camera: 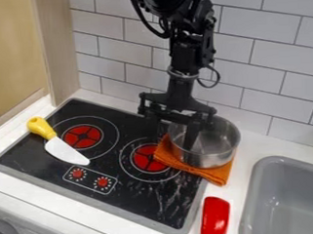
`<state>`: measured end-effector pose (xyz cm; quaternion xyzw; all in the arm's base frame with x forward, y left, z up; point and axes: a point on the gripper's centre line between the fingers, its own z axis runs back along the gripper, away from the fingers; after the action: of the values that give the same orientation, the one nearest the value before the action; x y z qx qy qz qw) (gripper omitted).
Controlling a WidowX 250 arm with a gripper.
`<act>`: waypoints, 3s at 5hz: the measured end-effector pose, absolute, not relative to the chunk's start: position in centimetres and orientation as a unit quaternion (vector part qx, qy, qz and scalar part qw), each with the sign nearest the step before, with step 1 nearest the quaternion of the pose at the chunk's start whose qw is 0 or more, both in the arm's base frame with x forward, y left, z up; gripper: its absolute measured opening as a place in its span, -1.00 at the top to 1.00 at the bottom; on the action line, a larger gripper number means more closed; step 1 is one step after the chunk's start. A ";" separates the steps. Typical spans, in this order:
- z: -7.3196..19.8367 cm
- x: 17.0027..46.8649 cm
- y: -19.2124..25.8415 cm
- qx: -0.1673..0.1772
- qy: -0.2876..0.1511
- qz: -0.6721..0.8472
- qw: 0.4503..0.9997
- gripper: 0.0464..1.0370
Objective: Move the silver pot to the left
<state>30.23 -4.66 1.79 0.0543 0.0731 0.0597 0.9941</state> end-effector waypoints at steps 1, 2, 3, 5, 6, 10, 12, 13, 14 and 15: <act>1.8 30.2 -4.6 0.055 0.074 0.063 0.994 0.43; 1.9 30.2 -4.6 0.056 0.075 0.066 0.993 0.79; 2.2 30.1 -4.9 0.046 0.075 0.066 0.994 0.94; 5.9 30.7 -5.1 0.017 0.038 0.075 0.996 0.98; 7.9 30.7 -4.2 0.025 0.021 0.100 0.994 0.98; 6.1 28.1 8.2 0.018 0.043 0.234 0.971 0.99; 2.3 28.8 8.8 0.016 0.081 0.210 0.974 0.99; 2.2 29.1 8.7 0.013 0.073 0.208 0.975 0.99; 2.1 29.1 9.1 0.023 0.068 0.211 0.975 0.94; 2.3 28.5 9.1 0.028 0.087 0.202 0.975 0.62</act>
<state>28.49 9.09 2.28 0.0282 0.0872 0.2024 0.9750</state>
